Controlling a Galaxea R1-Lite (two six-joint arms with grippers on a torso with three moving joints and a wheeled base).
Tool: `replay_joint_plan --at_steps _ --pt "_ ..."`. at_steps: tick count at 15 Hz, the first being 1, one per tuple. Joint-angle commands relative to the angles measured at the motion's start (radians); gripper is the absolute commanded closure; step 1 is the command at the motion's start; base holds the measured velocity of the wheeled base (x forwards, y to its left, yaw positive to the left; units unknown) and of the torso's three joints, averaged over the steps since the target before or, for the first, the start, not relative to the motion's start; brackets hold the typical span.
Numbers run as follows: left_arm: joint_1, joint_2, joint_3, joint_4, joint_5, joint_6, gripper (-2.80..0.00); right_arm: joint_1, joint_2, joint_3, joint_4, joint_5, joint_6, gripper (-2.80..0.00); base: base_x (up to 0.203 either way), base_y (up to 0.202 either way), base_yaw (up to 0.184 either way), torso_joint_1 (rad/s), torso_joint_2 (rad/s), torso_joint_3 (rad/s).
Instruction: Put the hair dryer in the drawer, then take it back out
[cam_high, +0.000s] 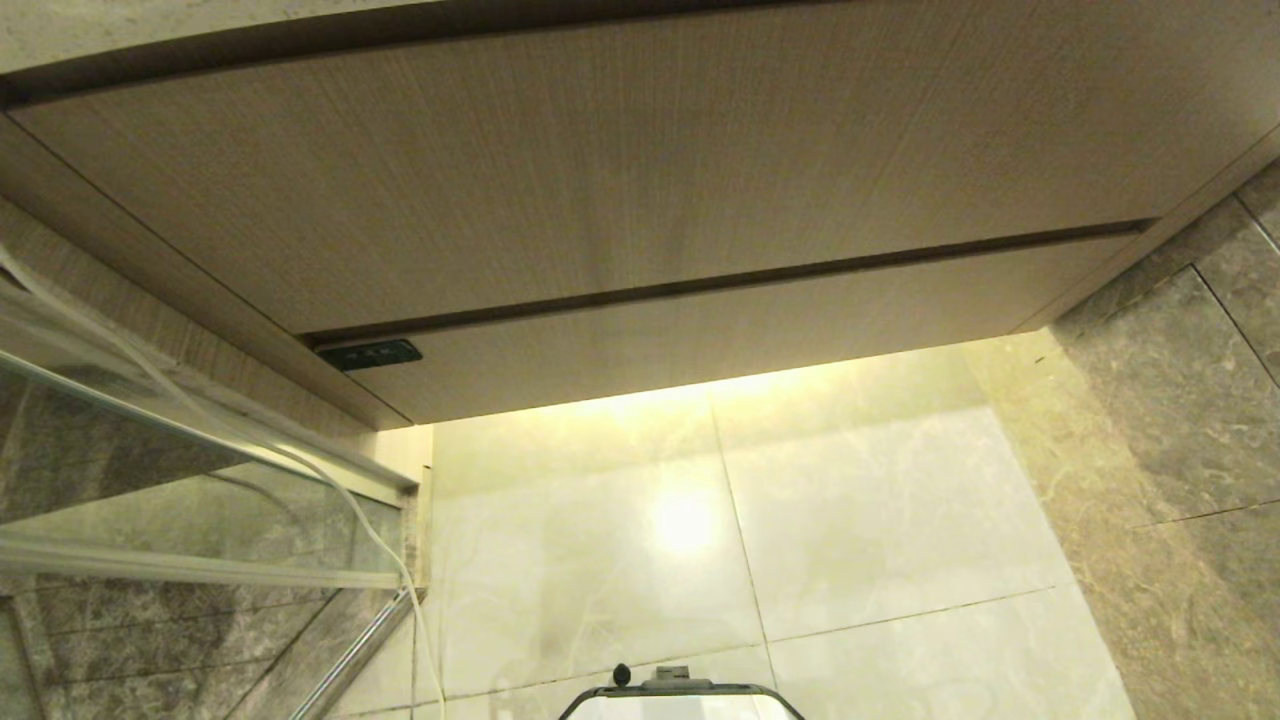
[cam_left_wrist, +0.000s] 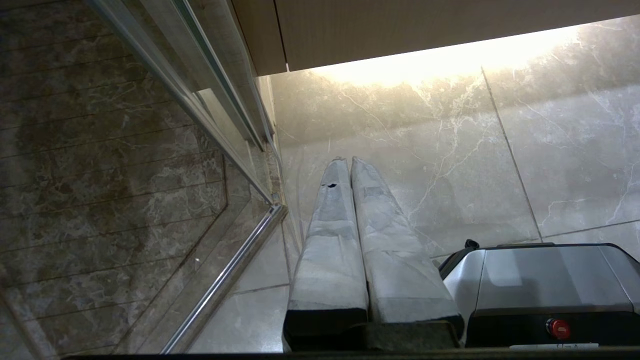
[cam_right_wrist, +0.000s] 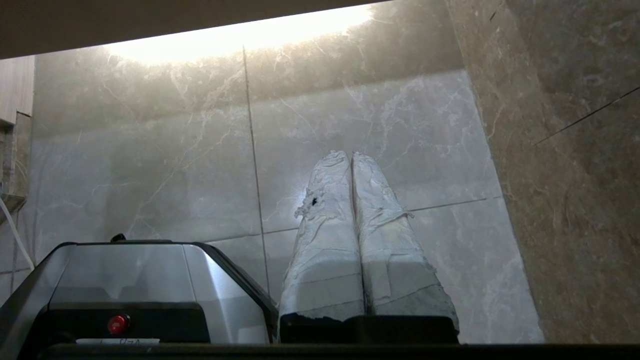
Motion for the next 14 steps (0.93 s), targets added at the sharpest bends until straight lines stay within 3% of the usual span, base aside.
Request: replay_joint_plan --at_steps 1,14 --pt "0.0 0.0 0.0 0.0 0.0 0.0 0.0 0.0 0.0 0.0 0.0 -0.001 0.0 0.0 0.0 0.0 0.0 0.0 0.0 0.0" --pt "0.0 0.0 0.0 0.0 0.0 0.0 0.0 0.0 0.0 0.0 0.0 0.0 0.001 0.0 0.0 0.0 0.0 0.0 0.0 0.0"
